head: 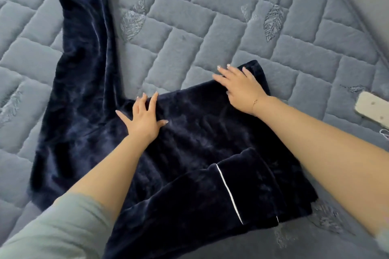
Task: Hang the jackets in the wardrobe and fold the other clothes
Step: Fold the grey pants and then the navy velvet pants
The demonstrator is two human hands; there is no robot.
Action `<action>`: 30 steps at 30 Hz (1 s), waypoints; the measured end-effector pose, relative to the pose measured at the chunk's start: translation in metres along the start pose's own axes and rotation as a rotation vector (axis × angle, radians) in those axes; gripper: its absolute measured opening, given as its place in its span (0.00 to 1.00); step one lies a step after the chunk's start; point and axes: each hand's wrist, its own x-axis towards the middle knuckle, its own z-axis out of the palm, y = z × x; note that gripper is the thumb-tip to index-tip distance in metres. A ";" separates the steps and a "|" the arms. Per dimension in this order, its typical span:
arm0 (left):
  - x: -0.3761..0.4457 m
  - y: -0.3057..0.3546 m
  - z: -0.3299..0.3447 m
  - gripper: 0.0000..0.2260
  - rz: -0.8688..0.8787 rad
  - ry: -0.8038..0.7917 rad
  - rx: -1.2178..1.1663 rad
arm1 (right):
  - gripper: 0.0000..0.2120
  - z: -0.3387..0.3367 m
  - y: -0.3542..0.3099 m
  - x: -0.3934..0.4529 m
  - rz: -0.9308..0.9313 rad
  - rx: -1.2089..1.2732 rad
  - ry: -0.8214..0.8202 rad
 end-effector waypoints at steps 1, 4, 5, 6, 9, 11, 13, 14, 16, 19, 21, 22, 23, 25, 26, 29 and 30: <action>0.002 -0.002 0.002 0.39 -0.001 0.020 -0.011 | 0.37 0.000 0.002 0.011 0.029 -0.057 -0.003; 0.006 -0.004 0.001 0.39 0.018 0.107 -0.004 | 0.37 -0.004 0.004 0.027 0.116 -0.120 -0.055; 0.006 -0.005 -0.003 0.39 0.021 0.141 0.031 | 0.31 -0.006 0.003 0.027 0.115 -0.150 -0.075; 0.004 -0.007 -0.009 0.39 0.015 0.160 0.073 | 0.24 -0.008 0.001 0.025 0.108 -0.188 -0.077; -0.001 -0.016 -0.035 0.32 0.055 0.134 0.216 | 0.16 -0.018 -0.001 0.008 0.055 -0.240 0.005; -0.015 -0.024 -0.053 0.23 0.227 0.125 0.256 | 0.16 -0.026 -0.001 -0.015 0.035 -0.199 0.094; -0.039 -0.031 -0.066 0.17 0.455 0.267 0.190 | 0.17 -0.030 0.000 -0.044 0.021 -0.139 0.189; -0.054 -0.034 -0.070 0.16 0.539 0.356 0.166 | 0.18 -0.031 0.000 -0.059 0.010 -0.105 0.232; -0.089 -0.036 -0.067 0.13 0.629 0.417 0.146 | 0.19 -0.027 0.000 -0.092 -0.011 -0.044 0.288; -0.132 -0.028 -0.034 0.12 0.676 0.322 0.217 | 0.22 -0.005 0.001 -0.128 -0.021 -0.011 0.231; -0.148 -0.019 -0.008 0.18 0.607 0.153 0.269 | 0.28 0.011 0.004 -0.142 -0.014 -0.019 -0.025; -0.152 -0.018 0.004 0.22 0.568 0.062 0.260 | 0.31 0.017 0.006 -0.147 -0.010 0.003 -0.156; -0.152 -0.018 0.012 0.25 0.532 0.002 0.208 | 0.32 0.020 0.008 -0.150 0.003 0.051 -0.249; -0.145 -0.018 0.011 0.24 0.486 0.030 -0.129 | 0.31 0.021 0.007 -0.152 0.059 0.154 -0.263; -0.139 -0.020 0.003 0.21 0.446 0.112 -0.338 | 0.29 0.019 0.003 -0.151 0.083 0.192 -0.184; -0.109 -0.043 -0.031 0.15 0.186 0.411 -0.696 | 0.24 0.011 -0.026 -0.143 0.114 0.366 0.070; -0.095 -0.056 -0.042 0.13 0.069 0.474 -0.741 | 0.23 0.009 -0.042 -0.139 0.081 0.421 0.091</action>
